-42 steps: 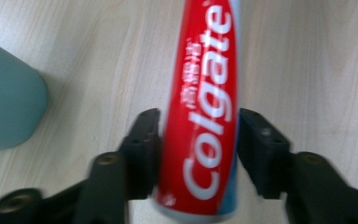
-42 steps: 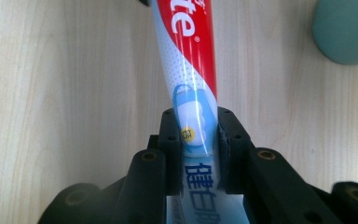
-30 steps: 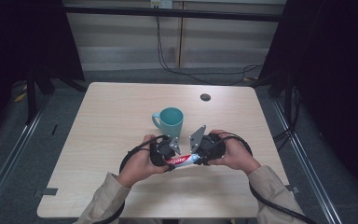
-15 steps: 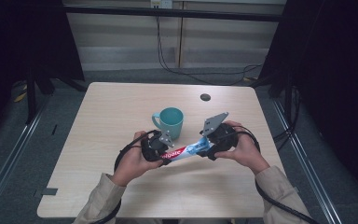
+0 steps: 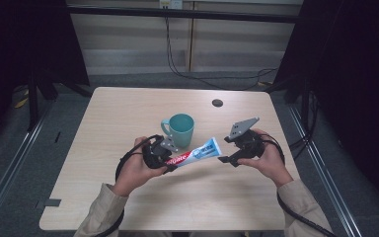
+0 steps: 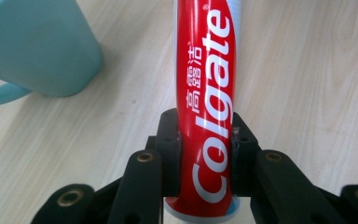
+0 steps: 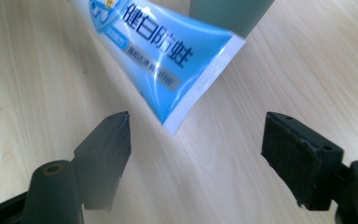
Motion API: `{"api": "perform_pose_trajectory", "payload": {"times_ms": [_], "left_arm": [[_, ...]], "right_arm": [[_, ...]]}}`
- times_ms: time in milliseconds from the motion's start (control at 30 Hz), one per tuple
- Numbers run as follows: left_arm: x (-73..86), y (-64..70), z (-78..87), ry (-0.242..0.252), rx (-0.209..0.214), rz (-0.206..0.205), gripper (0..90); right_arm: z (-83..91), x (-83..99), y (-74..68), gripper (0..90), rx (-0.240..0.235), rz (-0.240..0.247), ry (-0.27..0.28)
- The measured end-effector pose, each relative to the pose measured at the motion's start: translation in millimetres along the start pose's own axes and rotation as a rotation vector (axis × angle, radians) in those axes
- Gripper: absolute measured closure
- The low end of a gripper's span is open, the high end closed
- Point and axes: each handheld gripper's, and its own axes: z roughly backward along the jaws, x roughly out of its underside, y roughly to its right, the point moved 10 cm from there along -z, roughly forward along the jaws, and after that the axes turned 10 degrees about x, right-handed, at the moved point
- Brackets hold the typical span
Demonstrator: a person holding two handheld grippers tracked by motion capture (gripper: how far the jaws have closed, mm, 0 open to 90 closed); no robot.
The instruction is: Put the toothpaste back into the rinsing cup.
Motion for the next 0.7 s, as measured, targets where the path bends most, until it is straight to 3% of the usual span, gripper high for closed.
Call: {"api": "perform_pose_trajectory", "payload": {"times_ms": [167, 333, 400, 700], "left_arm": [[-3.4, -1.7, 2.3, 0.043, -0.004, 0.027, 71.8], [-4.5, -3.6, 1.9, 0.047, -0.007, 0.026, 71.8], [-5.8, -3.6, 0.9, 0.057, -0.006, 0.033, 71.8], [-11.3, -2.2, -5.4, 0.078, -0.007, 0.044, 71.7]], "right_arm": [[-4.7, 6.2, -3.1, 24.5, -0.024, -0.066, 0.018], [-11.5, 9.6, -10.1, 26.2, -0.056, -0.115, 0.025], [-14.1, 7.4, -14.8, 27.1, -0.073, -0.141, 0.049], [-22.3, 0.0, -25.2, 27.9, -0.091, -0.21, 0.064]]}}
